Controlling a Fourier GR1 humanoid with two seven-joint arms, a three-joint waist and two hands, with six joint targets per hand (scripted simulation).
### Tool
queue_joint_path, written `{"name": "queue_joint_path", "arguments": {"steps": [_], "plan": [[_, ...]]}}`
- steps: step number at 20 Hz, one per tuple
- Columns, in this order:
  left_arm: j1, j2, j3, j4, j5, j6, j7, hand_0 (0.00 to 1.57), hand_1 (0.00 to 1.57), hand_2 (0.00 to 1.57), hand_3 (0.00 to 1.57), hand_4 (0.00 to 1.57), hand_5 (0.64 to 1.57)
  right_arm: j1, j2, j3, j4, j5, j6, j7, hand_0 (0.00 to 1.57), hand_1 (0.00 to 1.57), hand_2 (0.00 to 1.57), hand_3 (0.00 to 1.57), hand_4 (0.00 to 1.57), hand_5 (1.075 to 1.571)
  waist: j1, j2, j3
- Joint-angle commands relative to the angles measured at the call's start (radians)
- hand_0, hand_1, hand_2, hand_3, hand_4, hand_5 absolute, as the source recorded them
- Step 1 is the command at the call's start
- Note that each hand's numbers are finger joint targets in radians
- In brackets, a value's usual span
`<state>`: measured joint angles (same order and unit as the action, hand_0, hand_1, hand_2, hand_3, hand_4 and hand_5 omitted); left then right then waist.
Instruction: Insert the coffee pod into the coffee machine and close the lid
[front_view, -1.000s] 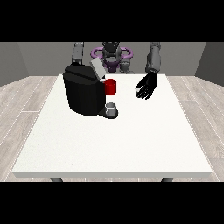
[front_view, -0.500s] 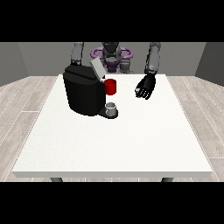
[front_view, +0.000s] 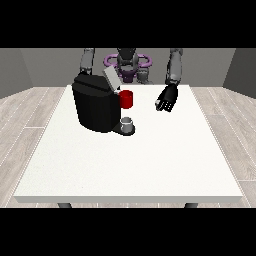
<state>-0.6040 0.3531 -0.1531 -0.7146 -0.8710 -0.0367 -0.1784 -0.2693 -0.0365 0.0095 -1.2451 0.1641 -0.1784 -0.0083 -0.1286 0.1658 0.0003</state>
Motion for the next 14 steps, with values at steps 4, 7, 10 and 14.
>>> {"name": "queue_joint_path", "arguments": {"steps": [4,7,10,14], "plan": [[-0.044,-0.039,0.063,-0.018,0.070,-0.030,-0.097,1.43,1.43,1.42,1.35,0.49,1.571,0.024,-0.017,-0.010,0.047,0.021,-0.010,-0.022,0.00,0.00,0.00,0.00,0.00,1.571,0.018,-0.028,-0.0004],[-0.087,-0.053,0.085,-0.012,0.090,-0.116,-0.046,1.45,1.45,1.43,1.35,0.53,1.571,0.038,0.033,0.011,0.091,0.053,-0.065,-0.072,0.00,0.00,0.00,0.00,0.00,1.571,0.025,-0.042,-0.0002],[-0.090,-0.075,0.057,-0.046,0.078,-0.188,-0.022,1.40,1.40,1.39,1.32,0.50,1.571,0.046,0.022,0.013,0.116,0.068,-0.065,-0.013,0.00,0.00,0.00,0.00,0.00,1.571,0.044,-0.113,-0.0002],[-0.151,-0.092,0.069,-0.088,0.095,-0.268,0.039,1.42,1.42,1.40,1.33,0.53,1.571,0.070,-0.013,-0.027,0.144,0.011,0.003,-0.094,0.00,0.00,0.00,0.00,0.00,1.571,0.028,-0.146,0.0000]]}}
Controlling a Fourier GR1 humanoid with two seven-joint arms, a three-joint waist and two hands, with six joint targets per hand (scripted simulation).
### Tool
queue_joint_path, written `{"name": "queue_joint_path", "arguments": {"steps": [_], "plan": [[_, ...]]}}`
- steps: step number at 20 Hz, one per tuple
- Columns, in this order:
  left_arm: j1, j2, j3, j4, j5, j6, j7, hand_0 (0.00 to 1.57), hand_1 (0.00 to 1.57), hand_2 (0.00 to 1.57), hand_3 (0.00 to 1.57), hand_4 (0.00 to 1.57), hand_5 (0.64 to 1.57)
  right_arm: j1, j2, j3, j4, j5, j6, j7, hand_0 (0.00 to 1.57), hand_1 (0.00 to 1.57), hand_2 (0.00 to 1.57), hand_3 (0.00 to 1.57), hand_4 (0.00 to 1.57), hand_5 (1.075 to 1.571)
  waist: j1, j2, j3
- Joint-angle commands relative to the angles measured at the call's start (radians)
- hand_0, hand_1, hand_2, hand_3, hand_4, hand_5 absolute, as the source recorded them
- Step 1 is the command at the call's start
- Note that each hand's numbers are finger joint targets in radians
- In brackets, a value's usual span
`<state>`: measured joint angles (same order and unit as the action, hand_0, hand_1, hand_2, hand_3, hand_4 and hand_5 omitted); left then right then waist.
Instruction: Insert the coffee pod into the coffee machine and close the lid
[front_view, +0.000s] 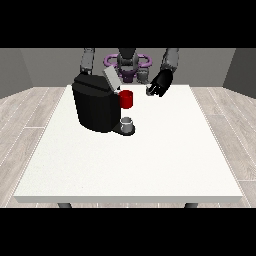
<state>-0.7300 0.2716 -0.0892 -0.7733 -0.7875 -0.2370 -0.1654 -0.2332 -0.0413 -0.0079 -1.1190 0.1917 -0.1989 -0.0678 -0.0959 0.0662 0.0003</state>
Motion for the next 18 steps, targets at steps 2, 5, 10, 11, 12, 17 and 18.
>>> {"name": "queue_joint_path", "arguments": {"steps": [2,5,10,11,12,17,18], "plan": [[-0.068,-0.007,0.011,-0.044,0.014,-0.093,0.020,1.42,1.42,1.40,1.34,0.56,1.571,0.011,0.025,0.004,0.025,0.006,-0.021,-0.022,0.00,0.00,0.00,0.00,0.00,1.571,-0.004,-0.029,0.0000],[-0.096,0.060,0.050,-0.030,0.035,-0.170,-0.003,1.42,1.42,1.40,1.34,0.56,1.571,-0.002,0.028,0.010,-0.023,0.003,-0.018,0.020,0.00,0.00,0.00,0.00,0.00,1.571,-0.016,-0.040,-0.0002],[-0.196,0.068,0.067,-0.057,0.024,-0.160,-0.001,1.34,1.34,1.37,1.35,0.56,1.571,-0.084,0.031,-0.018,-0.026,-0.037,0.005,-0.019,0.00,0.00,0.00,0.00,0.00,1.571,-0.030,0.035,0.0000],[-0.186,0.066,0.102,-0.022,0.041,-0.164,0.040,1.42,1.42,1.42,1.38,0.54,1.571,-0.002,0.013,0.026,-0.076,-0.023,0.053,-0.007,0.00,0.00,0.00,0.00,0.00,1.571,-0.092,-0.013,-0.0003],[-0.206,0.036,0.113,-0.027,0.077,-0.222,0.070,1.38,1.38,1.40,1.38,0.52,1.571,-0.049,-0.018,-0.013,-0.062,-0.036,0.051,0.037,0.00,0.00,0.00,0.00,0.00,1.571,-0.070,-0.033,-0.0002],[-0.351,0.074,0.178,0.000,0.086,-0.200,0.126,1.20,1.20,1.24,1.26,0.49,1.571,-0.126,0.015,0.011,-0.103,-0.012,0.018,0.050,0.00,0.00,0.00,0.00,0.00,1.571,-0.124,0.058,-0.0002],[-0.344,0.092,0.194,-0.005,0.099,-0.211,0.119,1.20,1.20,1.24,1.26,0.49,1.571,-0.081,-0.037,-0.034,-0.097,-0.054,0.065,-0.015,0.00,0.00,0.00,0.00,0.00,1.571,-0.133,0.052,0.0001]]}}
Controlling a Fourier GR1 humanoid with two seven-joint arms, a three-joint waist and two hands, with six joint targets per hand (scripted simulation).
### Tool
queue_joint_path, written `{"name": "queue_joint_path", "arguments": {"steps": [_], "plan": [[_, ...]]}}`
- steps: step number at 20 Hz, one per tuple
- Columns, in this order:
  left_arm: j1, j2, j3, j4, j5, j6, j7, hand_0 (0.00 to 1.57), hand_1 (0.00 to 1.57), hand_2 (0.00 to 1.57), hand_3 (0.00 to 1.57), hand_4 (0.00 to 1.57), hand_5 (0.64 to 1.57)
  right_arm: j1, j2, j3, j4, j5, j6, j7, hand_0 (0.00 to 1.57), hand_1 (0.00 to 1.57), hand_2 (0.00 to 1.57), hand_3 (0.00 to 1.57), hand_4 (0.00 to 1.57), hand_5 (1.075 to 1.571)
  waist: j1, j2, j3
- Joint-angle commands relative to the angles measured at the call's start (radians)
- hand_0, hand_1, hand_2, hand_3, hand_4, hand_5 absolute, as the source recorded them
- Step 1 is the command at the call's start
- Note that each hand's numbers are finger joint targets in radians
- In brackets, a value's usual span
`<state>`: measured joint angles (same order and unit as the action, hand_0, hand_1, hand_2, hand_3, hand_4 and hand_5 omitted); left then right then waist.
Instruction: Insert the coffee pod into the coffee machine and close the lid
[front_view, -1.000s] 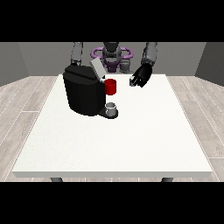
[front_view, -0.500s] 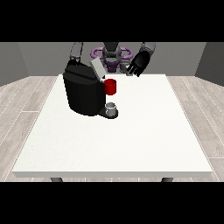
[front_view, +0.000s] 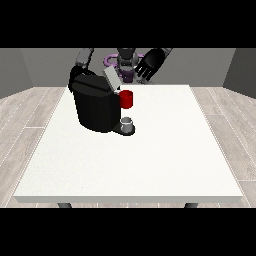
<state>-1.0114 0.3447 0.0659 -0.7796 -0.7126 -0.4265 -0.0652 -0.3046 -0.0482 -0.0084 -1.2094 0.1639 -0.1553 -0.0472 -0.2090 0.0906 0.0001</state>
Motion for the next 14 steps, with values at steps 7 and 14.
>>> {"name": "queue_joint_path", "arguments": {"steps": [7,14], "plan": [[-0.129,0.063,0.047,0.058,-0.009,-0.010,0.038,1.23,1.23,1.28,1.25,0.48,1.571,-0.055,0.006,0.011,-0.091,0.018,-0.023,0.070,0.00,0.00,0.00,0.00,0.27,1.571,-0.071,0.074,0.0000],[-0.224,0.110,0.079,0.080,-0.006,-0.003,0.031,1.26,1.26,1.30,1.24,0.49,1.571,-0.110,-0.044,-0.028,-0.082,-0.014,0.026,0.043,0.00,0.00,0.00,0.00,0.00,1.571,-0.106,0.181,0.0001]]}}
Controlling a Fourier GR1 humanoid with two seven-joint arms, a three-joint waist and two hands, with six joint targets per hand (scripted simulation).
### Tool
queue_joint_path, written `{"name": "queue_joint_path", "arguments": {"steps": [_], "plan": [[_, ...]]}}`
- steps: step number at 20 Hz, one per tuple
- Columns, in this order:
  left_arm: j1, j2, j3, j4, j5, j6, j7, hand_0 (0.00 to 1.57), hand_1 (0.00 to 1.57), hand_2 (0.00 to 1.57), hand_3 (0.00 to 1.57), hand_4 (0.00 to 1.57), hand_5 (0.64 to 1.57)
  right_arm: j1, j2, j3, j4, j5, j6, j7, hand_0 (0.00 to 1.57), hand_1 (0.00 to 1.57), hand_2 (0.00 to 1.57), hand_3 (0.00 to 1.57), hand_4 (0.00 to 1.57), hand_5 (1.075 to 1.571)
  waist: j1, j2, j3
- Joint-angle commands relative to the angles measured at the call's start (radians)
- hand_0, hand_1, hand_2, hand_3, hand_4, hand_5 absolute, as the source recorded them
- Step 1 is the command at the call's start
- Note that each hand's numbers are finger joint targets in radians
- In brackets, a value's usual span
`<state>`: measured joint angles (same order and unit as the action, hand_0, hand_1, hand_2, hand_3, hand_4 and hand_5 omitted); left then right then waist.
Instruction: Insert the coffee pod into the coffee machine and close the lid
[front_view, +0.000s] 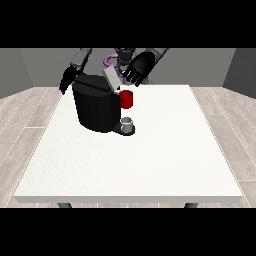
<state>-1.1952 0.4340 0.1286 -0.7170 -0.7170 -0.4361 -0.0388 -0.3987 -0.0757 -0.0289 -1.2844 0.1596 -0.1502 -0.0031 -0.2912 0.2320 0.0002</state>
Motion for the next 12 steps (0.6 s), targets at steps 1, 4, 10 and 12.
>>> {"name": "queue_joint_path", "arguments": {"steps": [1,4,10,12], "plan": [[-0.040,-0.033,-0.004,0.014,-0.002,0.004,0.016,1.22,1.22,1.29,1.24,0.49,1.571,-0.031,0.042,0.008,0.008,0.027,-0.062,0.008,0.00,0.00,0.00,0.00,0.06,1.571,-0.001,0.035,0.0001],[-0.060,0.007,0.003,0.018,0.003,-0.028,-0.013,1.19,1.19,1.27,1.23,0.47,1.571,-0.057,-0.008,-0.042,0.029,-0.009,-0.025,-0.012,0.00,0.00,0.00,0.00,0.10,1.571,0.015,0.058,0.0002],[-0.046,-0.028,-0.018,0.028,-0.011,-0.031,-0.009,1.26,1.26,1.29,1.23,0.43,1.571,-0.048,-0.030,-0.064,0.056,-0.017,-0.015,-0.010,0.00,0.00,0.00,0.00,0.19,1.571,0.025,0.045,0.0004],[-0.041,0.004,-0.002,0.057,-0.018,0.000,-0.037,1.25,1.25,1.29,1.22,0.43,1.571,-0.068,-0.009,-0.022,-0.002,0.003,-0.021,0.050,0.00,0.00,0.00,0.00,0.15,1.571,0.001,0.056,-0.0002]]}}
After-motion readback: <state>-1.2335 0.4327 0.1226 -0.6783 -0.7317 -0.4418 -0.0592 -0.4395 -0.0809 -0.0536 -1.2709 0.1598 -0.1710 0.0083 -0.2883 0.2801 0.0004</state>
